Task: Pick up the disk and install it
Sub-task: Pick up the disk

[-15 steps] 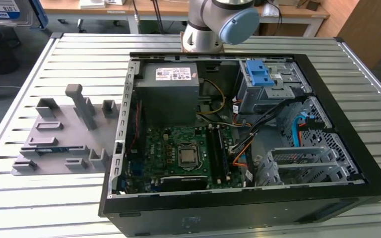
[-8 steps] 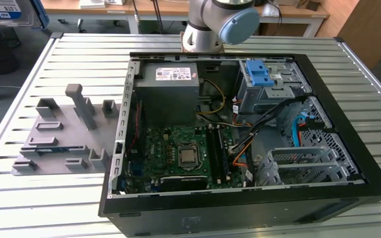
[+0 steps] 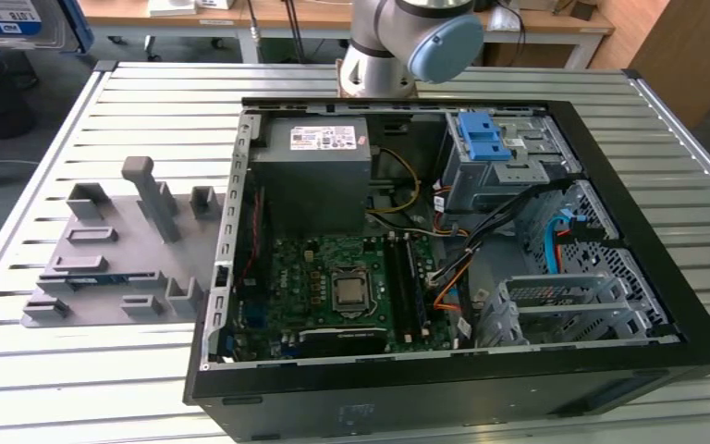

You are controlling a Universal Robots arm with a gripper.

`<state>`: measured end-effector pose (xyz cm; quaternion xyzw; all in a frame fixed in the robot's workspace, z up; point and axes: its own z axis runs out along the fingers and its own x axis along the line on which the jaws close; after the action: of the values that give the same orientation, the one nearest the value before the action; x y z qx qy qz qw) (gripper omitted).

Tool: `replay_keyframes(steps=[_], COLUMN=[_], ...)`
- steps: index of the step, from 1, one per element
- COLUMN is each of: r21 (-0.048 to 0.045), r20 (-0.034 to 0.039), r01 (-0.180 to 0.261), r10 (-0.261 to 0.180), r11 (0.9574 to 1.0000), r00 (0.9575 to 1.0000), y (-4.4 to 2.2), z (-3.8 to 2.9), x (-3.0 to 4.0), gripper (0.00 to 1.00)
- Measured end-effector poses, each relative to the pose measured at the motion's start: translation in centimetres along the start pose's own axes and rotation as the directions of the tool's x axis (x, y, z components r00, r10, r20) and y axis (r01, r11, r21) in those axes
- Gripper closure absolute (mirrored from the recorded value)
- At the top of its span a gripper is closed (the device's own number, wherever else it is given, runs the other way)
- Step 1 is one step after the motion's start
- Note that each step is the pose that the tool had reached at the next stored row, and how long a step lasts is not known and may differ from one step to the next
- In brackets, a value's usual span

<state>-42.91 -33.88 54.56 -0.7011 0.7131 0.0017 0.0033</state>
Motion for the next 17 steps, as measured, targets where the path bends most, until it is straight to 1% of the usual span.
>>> replay_keyframes(steps=[5,7,17], r21=[-0.0002,-0.0002,-0.0002], r20=[0.0001,0.0001,0.0001], r01=[0.000,0.000,0.000], r10=[0.000,0.000,0.000], r11=[1.0000,1.0000,1.0000], r00=[1.0000,1.0000,1.0000], y=[-0.57,-0.70,-0.82], z=[0.01,0.01,0.01], x=[-0.01,-0.02,-0.02], gripper=[0.63,0.63,0.63])
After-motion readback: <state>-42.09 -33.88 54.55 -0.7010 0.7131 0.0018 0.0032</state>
